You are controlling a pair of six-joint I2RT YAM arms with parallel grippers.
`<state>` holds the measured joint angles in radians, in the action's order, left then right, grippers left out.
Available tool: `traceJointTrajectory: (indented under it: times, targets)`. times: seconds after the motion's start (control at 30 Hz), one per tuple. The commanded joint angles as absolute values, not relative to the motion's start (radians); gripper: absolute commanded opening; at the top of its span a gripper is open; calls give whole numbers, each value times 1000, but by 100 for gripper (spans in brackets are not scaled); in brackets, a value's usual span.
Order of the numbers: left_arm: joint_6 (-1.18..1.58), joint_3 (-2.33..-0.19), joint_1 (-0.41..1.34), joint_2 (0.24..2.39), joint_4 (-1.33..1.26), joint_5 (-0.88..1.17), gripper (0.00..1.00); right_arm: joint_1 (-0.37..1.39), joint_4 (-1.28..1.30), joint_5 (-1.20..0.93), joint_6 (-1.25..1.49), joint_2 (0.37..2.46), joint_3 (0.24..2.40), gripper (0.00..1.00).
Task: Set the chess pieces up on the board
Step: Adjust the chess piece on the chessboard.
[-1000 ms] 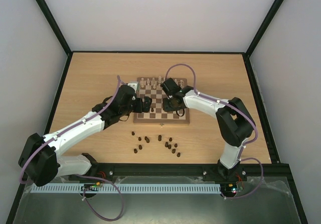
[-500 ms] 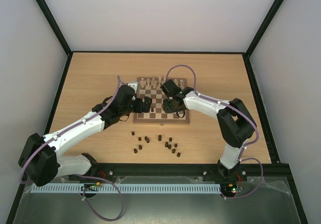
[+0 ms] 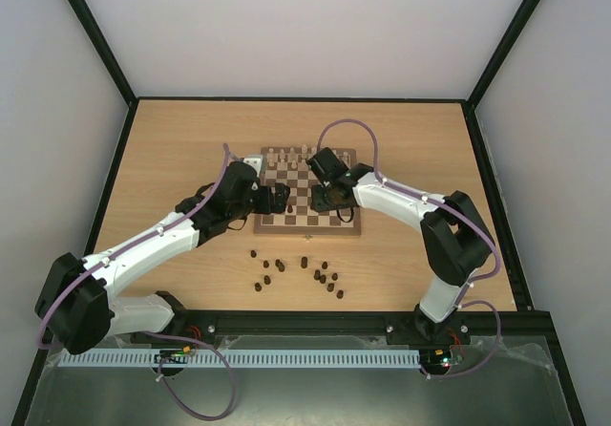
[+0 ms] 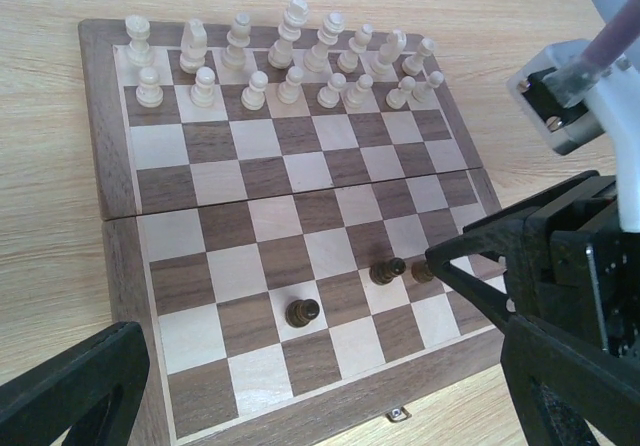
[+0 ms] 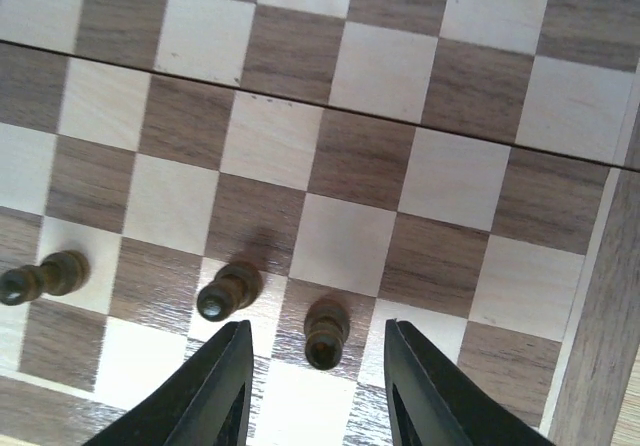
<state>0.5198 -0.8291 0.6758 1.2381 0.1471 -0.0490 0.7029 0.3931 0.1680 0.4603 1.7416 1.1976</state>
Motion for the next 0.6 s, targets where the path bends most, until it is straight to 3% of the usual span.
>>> traceJointTrajectory:
  times: [0.0,0.57]
  targets:
    - [525,-806,680,1230,130,-75,99,711,446,165,456,1712,1243,38]
    - [570,-736,627,1049,129,-178,99,747,475,147,440,1861,1354,37]
